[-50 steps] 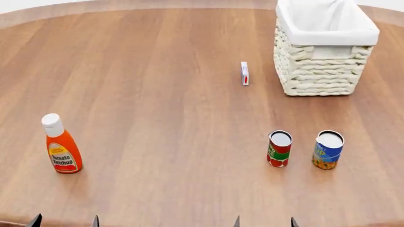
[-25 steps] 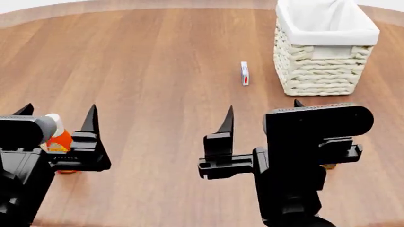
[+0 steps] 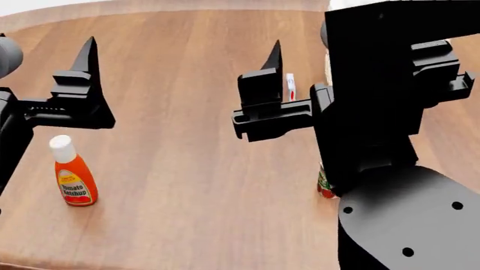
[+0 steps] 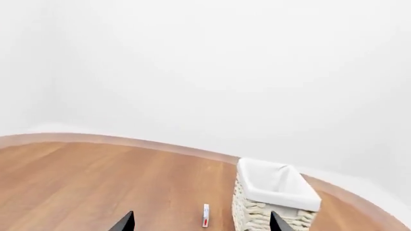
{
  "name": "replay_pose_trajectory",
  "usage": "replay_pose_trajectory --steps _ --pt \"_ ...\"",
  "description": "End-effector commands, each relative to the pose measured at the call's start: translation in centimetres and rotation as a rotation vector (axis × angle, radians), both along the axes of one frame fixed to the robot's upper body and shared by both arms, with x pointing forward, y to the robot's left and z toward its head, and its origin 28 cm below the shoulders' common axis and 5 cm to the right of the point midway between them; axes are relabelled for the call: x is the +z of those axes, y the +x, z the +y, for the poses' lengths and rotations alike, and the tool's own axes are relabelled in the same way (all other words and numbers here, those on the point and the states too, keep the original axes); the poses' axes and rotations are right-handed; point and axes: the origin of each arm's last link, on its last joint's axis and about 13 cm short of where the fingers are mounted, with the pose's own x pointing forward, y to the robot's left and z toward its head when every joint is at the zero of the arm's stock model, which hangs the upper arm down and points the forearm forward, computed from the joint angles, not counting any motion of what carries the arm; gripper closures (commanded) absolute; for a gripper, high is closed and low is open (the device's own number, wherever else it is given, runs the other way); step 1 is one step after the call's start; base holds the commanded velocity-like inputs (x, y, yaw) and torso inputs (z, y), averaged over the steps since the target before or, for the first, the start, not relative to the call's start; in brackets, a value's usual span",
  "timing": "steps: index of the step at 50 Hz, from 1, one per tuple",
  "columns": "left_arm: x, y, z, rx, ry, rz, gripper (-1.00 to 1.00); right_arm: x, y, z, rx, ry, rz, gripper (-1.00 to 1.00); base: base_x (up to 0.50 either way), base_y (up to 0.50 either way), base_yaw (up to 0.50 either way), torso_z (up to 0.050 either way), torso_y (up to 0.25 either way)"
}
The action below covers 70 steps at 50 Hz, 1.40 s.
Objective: Pick up the alphabet soup and the cream cheese box, and put them in the basket.
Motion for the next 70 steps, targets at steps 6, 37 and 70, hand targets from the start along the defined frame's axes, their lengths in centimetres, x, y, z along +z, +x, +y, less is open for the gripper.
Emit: replay_pose_trajectory --steps 6,37,70 --pt "0.9 0.1 0.2 0.003 0.004 -0.013 -1.0 1.0 -0.3 -0.1 -0.045 -0.037 -0.027 -1.0 0.01 0.25 0.0 0.0 0.0" --pt "1.5 0.2 0.2 0.011 0.009 -0.024 -1.0 2.1 0.0 -0.3 -0.001 -0.014 0.007 -1.0 0.42 0.0 0.0 0.0 0.0" --pt "1.3 0.5 0.3 0.014 0.012 -0.02 -1.0 1.7 0.3 -0.2 0.019 -0.016 0.032 -1.0 0.5 0.0 0.0 0.0 0.001"
